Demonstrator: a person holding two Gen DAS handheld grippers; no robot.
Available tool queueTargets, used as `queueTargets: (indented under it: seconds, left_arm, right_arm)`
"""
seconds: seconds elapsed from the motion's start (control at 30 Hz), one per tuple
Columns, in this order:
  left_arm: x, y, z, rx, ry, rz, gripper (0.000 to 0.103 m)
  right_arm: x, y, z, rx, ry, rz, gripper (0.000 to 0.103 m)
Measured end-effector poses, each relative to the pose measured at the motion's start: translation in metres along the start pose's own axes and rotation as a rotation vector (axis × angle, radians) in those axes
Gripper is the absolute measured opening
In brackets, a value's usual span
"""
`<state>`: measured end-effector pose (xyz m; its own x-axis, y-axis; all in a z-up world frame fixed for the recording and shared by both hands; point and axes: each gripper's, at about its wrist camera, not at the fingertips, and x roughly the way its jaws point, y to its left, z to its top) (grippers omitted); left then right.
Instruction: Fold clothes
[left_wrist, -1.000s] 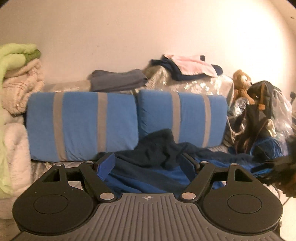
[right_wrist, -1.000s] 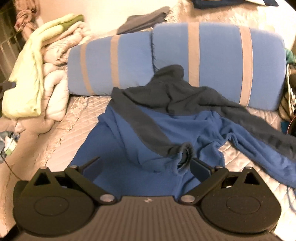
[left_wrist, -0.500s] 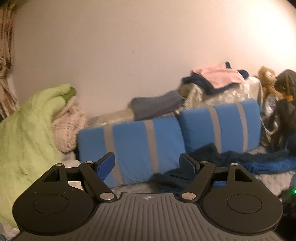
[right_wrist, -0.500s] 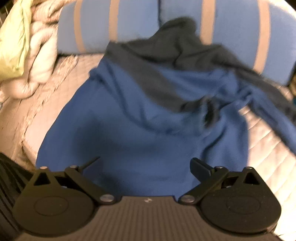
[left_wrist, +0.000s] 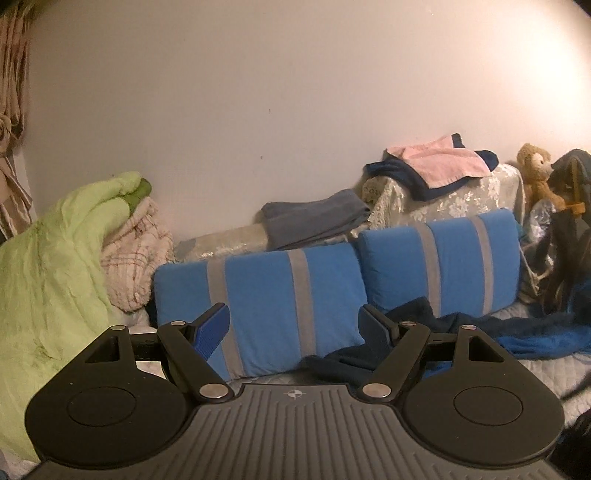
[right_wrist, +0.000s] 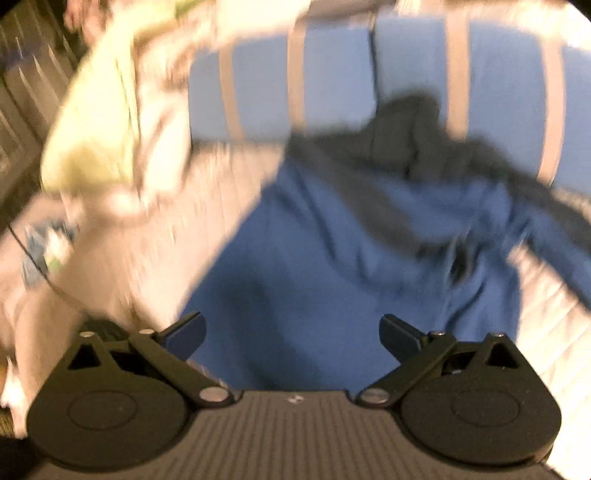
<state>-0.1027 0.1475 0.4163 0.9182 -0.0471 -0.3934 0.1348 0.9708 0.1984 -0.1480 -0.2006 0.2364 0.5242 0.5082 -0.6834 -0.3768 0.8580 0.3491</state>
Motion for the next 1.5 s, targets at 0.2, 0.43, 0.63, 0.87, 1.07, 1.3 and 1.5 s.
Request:
queueTargets:
  seconds: [0.2,0.43,0.63,0.87,1.07,1.3,1.5]
  left_arm:
    - [0.025,0.006,0.005,-0.04,-0.009,-0.012,0.076]
    - [0.066,0.007,-0.01,-0.136,-0.082,0.022,0.076]
    - [0.132,-0.007,-0.045,-0.236,-0.045,-0.021,0.076]
    - [0.208,-0.034,-0.105,-0.276,0.094,-0.082,0.076]
    - [0.248,-0.04,-0.149,-0.387,0.155,-0.122,0.076]
    - [0.279,-0.041,-0.185,-0.462,0.178,-0.121,0.076]
    - [0.3,-0.039,-0.215,-0.5,0.21,-0.127,0.076]
  right_arm:
    - [-0.056,-0.032,0.073,-0.01,-0.172,-0.085,0.103]
    - [-0.046,-0.096,0.087,0.169,-0.215,-0.145,0.103]
    - [0.017,-0.139,0.055,0.307,-0.128,-0.137,0.103]
    - [0.092,-0.172,0.017,0.402,0.002,-0.152,0.103]
    - [0.143,-0.18,-0.015,0.487,0.077,-0.104,0.101]
    - [0.186,-0.191,-0.039,0.695,0.088,-0.027,0.094]
    - [0.207,-0.2,-0.055,0.861,0.033,0.011,0.076]
